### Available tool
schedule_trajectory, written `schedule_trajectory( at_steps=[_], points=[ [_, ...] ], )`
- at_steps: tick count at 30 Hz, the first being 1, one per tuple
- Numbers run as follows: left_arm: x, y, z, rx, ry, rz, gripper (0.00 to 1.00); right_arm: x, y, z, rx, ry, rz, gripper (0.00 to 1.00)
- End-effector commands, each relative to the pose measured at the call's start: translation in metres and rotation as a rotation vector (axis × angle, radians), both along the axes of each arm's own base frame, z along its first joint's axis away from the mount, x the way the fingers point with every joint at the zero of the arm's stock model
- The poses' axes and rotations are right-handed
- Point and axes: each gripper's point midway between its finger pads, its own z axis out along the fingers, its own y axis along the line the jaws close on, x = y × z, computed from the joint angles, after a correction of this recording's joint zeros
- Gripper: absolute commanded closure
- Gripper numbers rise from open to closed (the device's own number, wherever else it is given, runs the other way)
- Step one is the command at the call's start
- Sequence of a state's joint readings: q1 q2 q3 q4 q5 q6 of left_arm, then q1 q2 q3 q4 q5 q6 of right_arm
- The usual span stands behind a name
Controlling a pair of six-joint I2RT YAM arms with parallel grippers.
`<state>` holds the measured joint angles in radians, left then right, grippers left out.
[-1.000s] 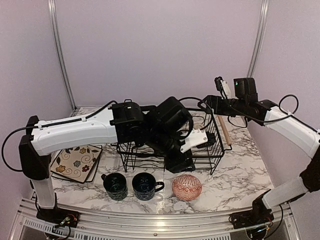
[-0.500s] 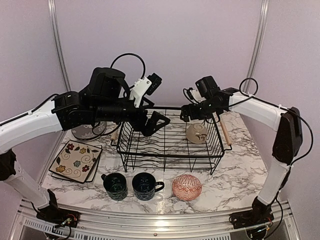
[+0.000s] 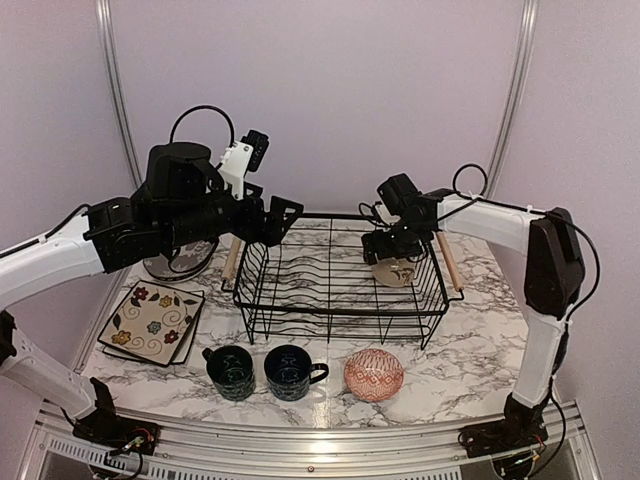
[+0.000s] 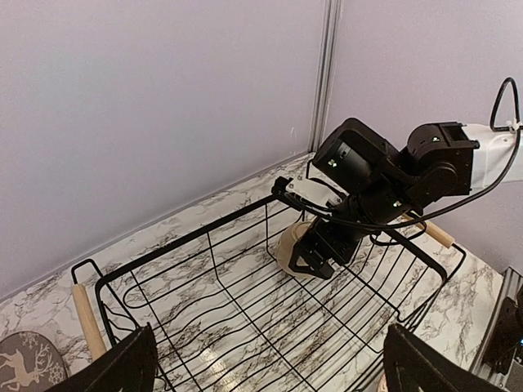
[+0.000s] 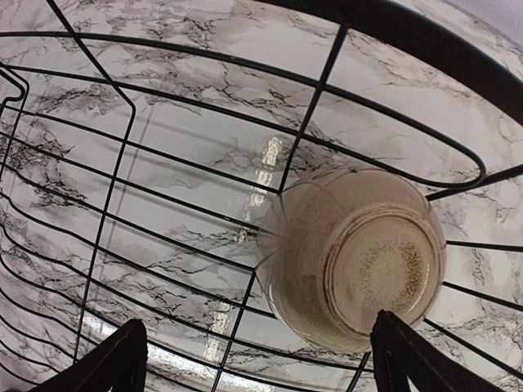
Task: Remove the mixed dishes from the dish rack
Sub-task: Move the bowl to the dish rack.
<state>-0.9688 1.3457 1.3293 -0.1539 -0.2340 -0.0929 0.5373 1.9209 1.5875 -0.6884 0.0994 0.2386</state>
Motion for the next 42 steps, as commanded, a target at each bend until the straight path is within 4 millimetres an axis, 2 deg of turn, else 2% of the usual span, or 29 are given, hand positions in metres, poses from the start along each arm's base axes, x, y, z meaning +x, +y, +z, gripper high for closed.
schedule_trajectory(
  at_steps=[1, 5, 9, 21, 28, 33, 36, 42],
  points=[
    [0.010, 0.017, 0.011, -0.048, -0.023, 0.100, 0.01, 0.018, 0.000, -0.002, -0.014, -0.038, -0.025, 0.10],
    [0.029, 0.040, 0.000, -0.061, 0.024, 0.227, 0.01, 0.023, 0.001, -0.003, -0.020, -0.059, -0.019, 0.12],
    [0.042, 0.058, -0.012, -0.122, 0.098, 0.272, 0.01, 0.022, 0.003, -0.014, -0.025, -0.038, -0.002, 0.14],
    [0.066, 0.091, -0.035, -0.191, 0.211, 0.395, 0.01, -0.009, -0.002, -0.034, -0.010, 0.031, 0.014, 0.17],
    [0.074, 0.100, -0.047, -0.220, 0.258, 0.429, 0.01, -0.027, 0.002, -0.030, 0.036, 0.059, 0.032, 0.17],
    [0.083, 0.109, -0.066, -0.217, 0.314, 0.490, 0.01, -0.036, 0.002, -0.033, 0.045, 0.085, 0.046, 0.17],
    [0.087, 0.114, -0.075, -0.224, 0.344, 0.509, 0.01, -0.046, 0.009, -0.036, 0.082, 0.119, 0.079, 0.18],
    [0.089, 0.115, -0.079, -0.246, 0.360, 0.502, 0.01, -0.058, 0.005, -0.038, 0.079, 0.139, 0.087, 0.19]
  ],
)
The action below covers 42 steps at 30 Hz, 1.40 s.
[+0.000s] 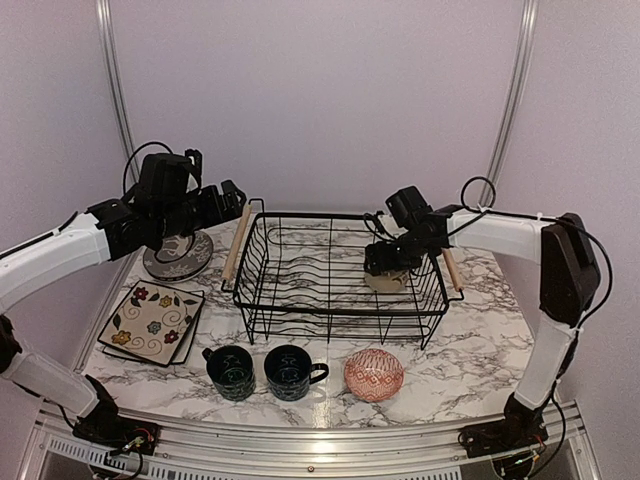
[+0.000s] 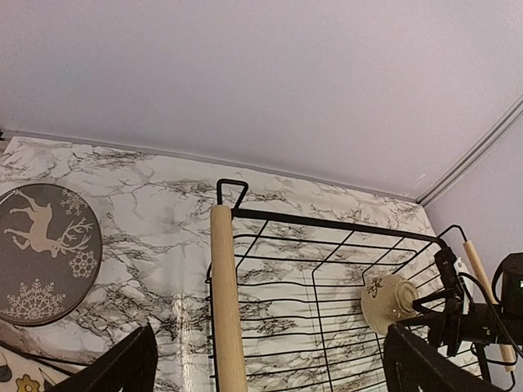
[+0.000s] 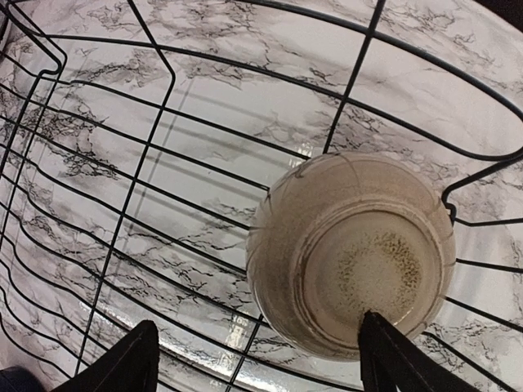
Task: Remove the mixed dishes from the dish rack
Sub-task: Move the bowl to the dish rack.
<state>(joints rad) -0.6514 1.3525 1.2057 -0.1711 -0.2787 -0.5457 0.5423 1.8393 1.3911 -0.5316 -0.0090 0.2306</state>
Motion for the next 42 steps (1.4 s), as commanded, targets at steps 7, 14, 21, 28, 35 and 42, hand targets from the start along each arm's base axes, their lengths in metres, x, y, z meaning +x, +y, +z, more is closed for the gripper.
schedule_trajectory(
  at_steps=[7, 14, 21, 28, 35, 42],
  points=[
    [0.000, -0.002, -0.015, -0.014, 0.050, -0.018, 0.01, -0.053, -0.009, -0.024, -0.023, 0.153, 0.027, 0.19],
    [0.001, -0.005, -0.017, -0.024, 0.055, -0.029, 0.01, -0.073, -0.004, -0.021, -0.018, 0.180, 0.056, 0.19],
    [0.002, -0.008, -0.017, -0.030, 0.055, -0.043, 0.01, -0.103, -0.005, -0.001, 0.001, 0.210, 0.082, 0.19],
    [0.004, -0.014, -0.015, -0.051, 0.048, -0.064, 0.01, -0.080, -0.007, 0.047, 0.007, 0.056, 0.055, 0.12],
    [0.001, -0.017, -0.011, -0.058, 0.051, -0.090, 0.01, 0.007, -0.021, 0.045, -0.092, -0.073, -0.002, 0.07],
    [-0.006, -0.006, -0.014, -0.041, 0.054, -0.065, 0.01, 0.048, -0.015, 0.025, -0.172, -0.088, 0.003, 0.07]
  ],
)
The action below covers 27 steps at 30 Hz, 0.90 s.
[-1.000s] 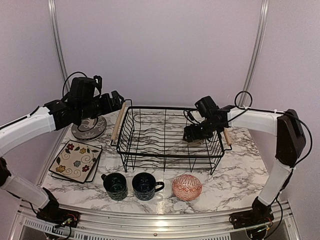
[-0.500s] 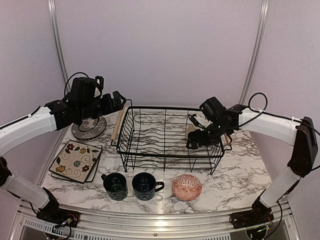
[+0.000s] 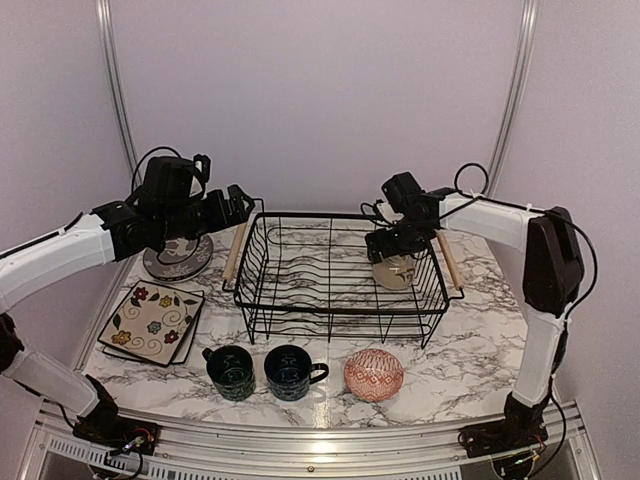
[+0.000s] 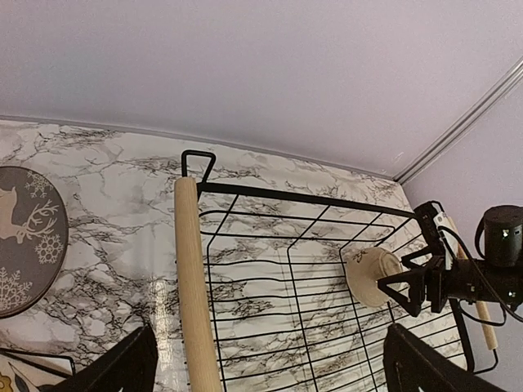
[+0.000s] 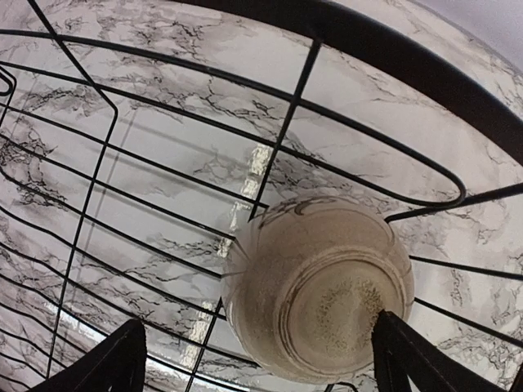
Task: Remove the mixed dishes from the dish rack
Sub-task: Move the bowl to the dish rack.
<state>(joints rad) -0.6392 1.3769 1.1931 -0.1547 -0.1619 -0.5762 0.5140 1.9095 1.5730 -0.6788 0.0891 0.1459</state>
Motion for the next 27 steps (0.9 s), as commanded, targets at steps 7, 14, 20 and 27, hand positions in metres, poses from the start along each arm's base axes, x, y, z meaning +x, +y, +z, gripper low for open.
schedule_trajectory(
  at_steps=[7, 14, 20, 27],
  points=[
    [-0.003, 0.018, 0.003, 0.012, -0.013, 0.037, 0.01, 0.002, 0.007, -0.027, -0.037, 0.025, 0.023, 0.08],
    [0.000, 0.018, 0.004, 0.013, -0.015, 0.034, 0.01, -0.049, 0.021, -0.045, -0.049, 0.123, 0.081, 0.10],
    [0.001, 0.016, 0.002, 0.004, -0.013, 0.025, 0.01, -0.098, 0.032, -0.050, 0.060, 0.252, 0.138, 0.12],
    [0.003, 0.011, -0.003, -0.006, -0.001, 0.007, 0.01, -0.124, 0.052, 0.007, 0.272, 0.235, 0.220, 0.12]
  ],
)
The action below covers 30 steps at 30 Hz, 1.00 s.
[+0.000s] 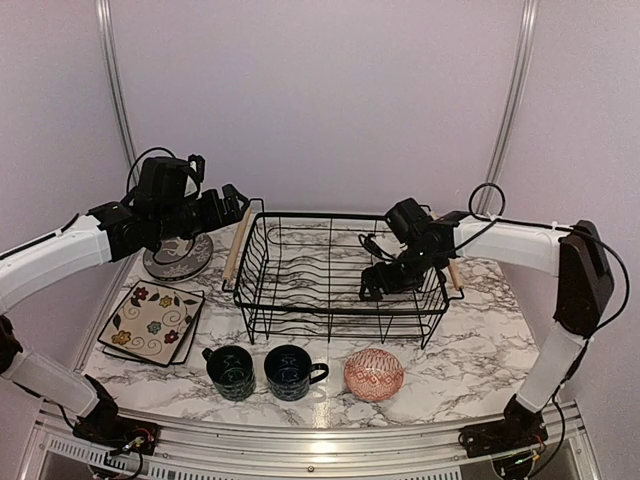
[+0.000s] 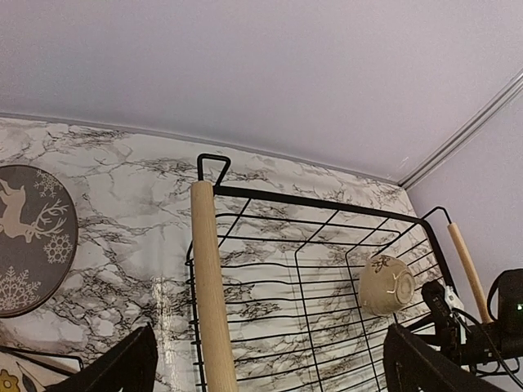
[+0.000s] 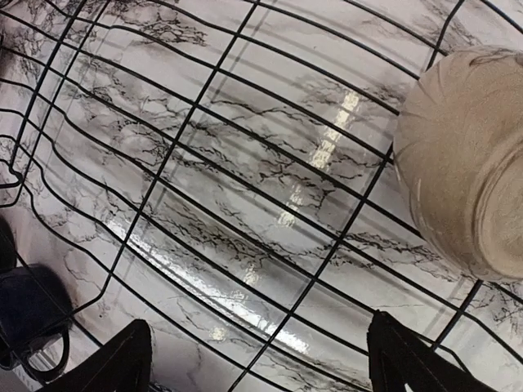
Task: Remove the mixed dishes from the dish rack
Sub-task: Move the bowl to the dish rack.
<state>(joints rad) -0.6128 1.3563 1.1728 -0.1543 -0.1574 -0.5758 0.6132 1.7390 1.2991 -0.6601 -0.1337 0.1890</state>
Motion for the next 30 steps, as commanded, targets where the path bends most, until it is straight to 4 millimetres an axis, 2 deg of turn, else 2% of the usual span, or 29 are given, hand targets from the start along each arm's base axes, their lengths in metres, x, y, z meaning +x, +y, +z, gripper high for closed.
schedule_trajectory(
  at_steps=[1, 5, 7, 9, 12, 15, 18, 21, 24, 27, 30],
  points=[
    [0.002, -0.003, -0.001, -0.010, -0.002, -0.019, 0.01, -0.023, 0.016, 0.036, 0.136, 0.049, 0.039, 0.12],
    [0.002, -0.005, 0.001, -0.022, -0.002, -0.031, 0.01, -0.015, 0.015, 0.060, 0.144, -0.020, 0.033, 0.11],
    [0.001, -0.005, 0.003, -0.022, -0.005, -0.030, 0.01, -0.001, 0.011, 0.068, 0.129, -0.091, 0.010, 0.09],
    [0.001, -0.004, 0.004, -0.022, -0.006, -0.029, 0.01, 0.022, 0.000, 0.065, 0.075, -0.152, -0.041, 0.06],
    [0.000, -0.004, 0.006, -0.021, -0.007, -0.030, 0.01, 0.064, -0.023, 0.051, -0.058, -0.217, -0.122, 0.06],
    [-0.003, -0.002, 0.008, -0.026, -0.007, -0.029, 0.01, 0.098, -0.030, 0.042, -0.141, -0.261, -0.146, 0.06],
    [-0.006, 0.003, 0.008, -0.023, -0.010, -0.016, 0.01, 0.116, -0.027, 0.035, -0.147, -0.268, -0.148, 0.06],
    [-0.008, 0.007, 0.007, -0.017, -0.011, -0.005, 0.01, 0.118, -0.023, 0.023, -0.146, -0.239, -0.140, 0.07],
    [-0.008, 0.009, 0.006, -0.014, -0.013, 0.003, 0.01, 0.110, -0.023, 0.008, -0.149, -0.200, -0.135, 0.07],
    [-0.007, 0.008, 0.004, -0.012, -0.012, -0.001, 0.01, 0.096, -0.025, -0.005, -0.151, -0.148, -0.123, 0.09],
    [-0.005, 0.005, 0.002, -0.010, -0.011, -0.010, 0.01, 0.077, -0.021, -0.011, -0.141, -0.109, -0.102, 0.10]
  ],
)
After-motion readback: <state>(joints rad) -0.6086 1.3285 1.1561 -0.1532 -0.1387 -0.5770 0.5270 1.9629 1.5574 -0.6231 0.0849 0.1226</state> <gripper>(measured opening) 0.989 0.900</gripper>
